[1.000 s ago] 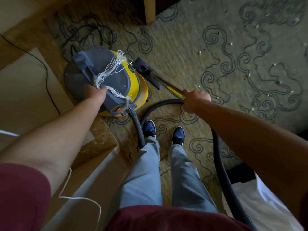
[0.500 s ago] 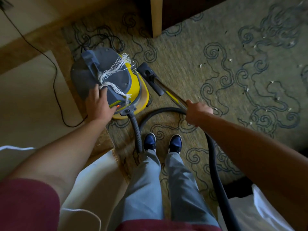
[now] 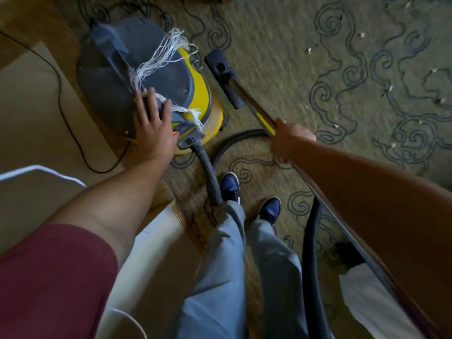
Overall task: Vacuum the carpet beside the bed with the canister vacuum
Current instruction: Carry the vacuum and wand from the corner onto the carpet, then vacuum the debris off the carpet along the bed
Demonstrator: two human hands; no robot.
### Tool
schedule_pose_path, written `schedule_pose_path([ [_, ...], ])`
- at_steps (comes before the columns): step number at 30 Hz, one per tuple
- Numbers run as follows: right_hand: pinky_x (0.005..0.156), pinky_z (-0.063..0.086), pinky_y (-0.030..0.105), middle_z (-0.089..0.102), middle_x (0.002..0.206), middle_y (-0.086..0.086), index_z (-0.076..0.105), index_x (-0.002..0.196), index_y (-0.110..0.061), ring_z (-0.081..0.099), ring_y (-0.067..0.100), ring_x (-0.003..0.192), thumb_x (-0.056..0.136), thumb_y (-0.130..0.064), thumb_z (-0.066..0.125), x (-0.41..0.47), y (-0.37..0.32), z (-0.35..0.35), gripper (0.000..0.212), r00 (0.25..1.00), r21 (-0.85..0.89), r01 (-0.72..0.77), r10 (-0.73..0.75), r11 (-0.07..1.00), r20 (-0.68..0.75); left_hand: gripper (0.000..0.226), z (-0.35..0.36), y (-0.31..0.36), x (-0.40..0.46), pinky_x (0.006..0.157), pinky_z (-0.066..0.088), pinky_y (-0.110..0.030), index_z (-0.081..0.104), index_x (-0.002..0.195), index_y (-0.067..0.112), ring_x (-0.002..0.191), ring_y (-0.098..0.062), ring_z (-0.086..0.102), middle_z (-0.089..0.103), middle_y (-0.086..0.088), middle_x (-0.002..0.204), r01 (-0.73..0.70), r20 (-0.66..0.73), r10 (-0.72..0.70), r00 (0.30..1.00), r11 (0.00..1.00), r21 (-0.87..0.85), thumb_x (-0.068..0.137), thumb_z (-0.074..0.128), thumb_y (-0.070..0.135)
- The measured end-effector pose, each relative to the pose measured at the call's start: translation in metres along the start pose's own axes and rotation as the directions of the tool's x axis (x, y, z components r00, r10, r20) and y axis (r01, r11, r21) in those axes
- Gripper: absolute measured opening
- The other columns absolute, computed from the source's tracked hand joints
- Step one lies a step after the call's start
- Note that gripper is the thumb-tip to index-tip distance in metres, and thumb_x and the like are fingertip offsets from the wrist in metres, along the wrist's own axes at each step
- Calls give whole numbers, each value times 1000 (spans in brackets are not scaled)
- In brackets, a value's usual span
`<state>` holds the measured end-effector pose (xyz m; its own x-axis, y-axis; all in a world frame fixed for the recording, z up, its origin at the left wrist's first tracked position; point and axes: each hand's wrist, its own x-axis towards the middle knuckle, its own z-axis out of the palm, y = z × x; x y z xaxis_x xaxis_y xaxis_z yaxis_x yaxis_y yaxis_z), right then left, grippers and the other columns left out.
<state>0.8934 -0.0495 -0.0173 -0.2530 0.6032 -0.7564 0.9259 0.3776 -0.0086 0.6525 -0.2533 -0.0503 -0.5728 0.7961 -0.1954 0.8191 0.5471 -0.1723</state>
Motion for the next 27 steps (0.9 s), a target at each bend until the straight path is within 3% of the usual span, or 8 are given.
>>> schedule_pose_path([
  [8,65,49,32,63,98,9,45,135,-26,65,31,90,80,-17,56,-1,0,0,57,999,-24,11,-11,1000,33,79,-12,7,12,108,37,-67,36,144,4,144,-61,24,27,-36,154,-76,110,58,992,983,166,85,76,38],
  [13,71,57,36,63,93,6,50,129,-25,67,29,84,80,-15,56,-23,19,-7,50,998,-12,47,-46,999,44,75,-30,19,11,94,48,-64,38,138,0,142,-60,26,31,-34,148,11,222,-60,973,976,217,84,77,36],
  [15,70,60,38,66,97,5,52,127,-26,68,26,81,79,-16,56,-37,34,-14,49,997,16,38,-39,999,63,78,-38,28,14,97,46,-65,41,139,1,146,-57,20,28,-30,151,79,261,-117,958,985,152,81,80,37],
  [18,53,60,32,68,93,1,54,123,-26,70,21,66,78,-15,55,-58,59,-26,46,995,99,18,-28,995,92,82,-57,43,25,108,33,-68,49,138,10,149,-51,17,28,-21,155,262,318,-232,919,964,-54,74,83,50],
  [21,43,57,30,69,85,0,54,122,-28,69,18,53,78,-14,54,-77,83,-35,47,995,170,2,-18,985,96,75,-80,65,26,111,29,-61,54,135,18,143,-47,32,34,-17,156,363,243,-312,919,908,-209,75,77,56],
  [23,48,60,35,69,83,0,53,124,-30,69,19,54,76,-14,55,-89,100,-39,51,996,196,-8,-10,981,93,68,-91,93,18,108,35,-55,57,133,15,135,-44,43,41,-16,151,365,243,-297,923,874,-320,80,72,55],
  [25,53,60,32,67,79,-1,50,128,-30,66,18,54,73,-16,59,-96,115,-43,58,995,214,-2,-20,977,99,63,-96,127,12,103,44,-49,61,129,7,126,-43,54,53,-20,142,444,423,-257,869,784,-434,89,64,55],
  [27,48,53,23,64,68,-4,49,129,-28,61,15,47,71,-20,63,-105,134,-47,60,992,269,5,-38,963,116,65,-102,174,-2,99,51,-44,64,127,0,118,-41,62,63,-23,132,584,653,-153,742,627,-516,96,55,57],
])
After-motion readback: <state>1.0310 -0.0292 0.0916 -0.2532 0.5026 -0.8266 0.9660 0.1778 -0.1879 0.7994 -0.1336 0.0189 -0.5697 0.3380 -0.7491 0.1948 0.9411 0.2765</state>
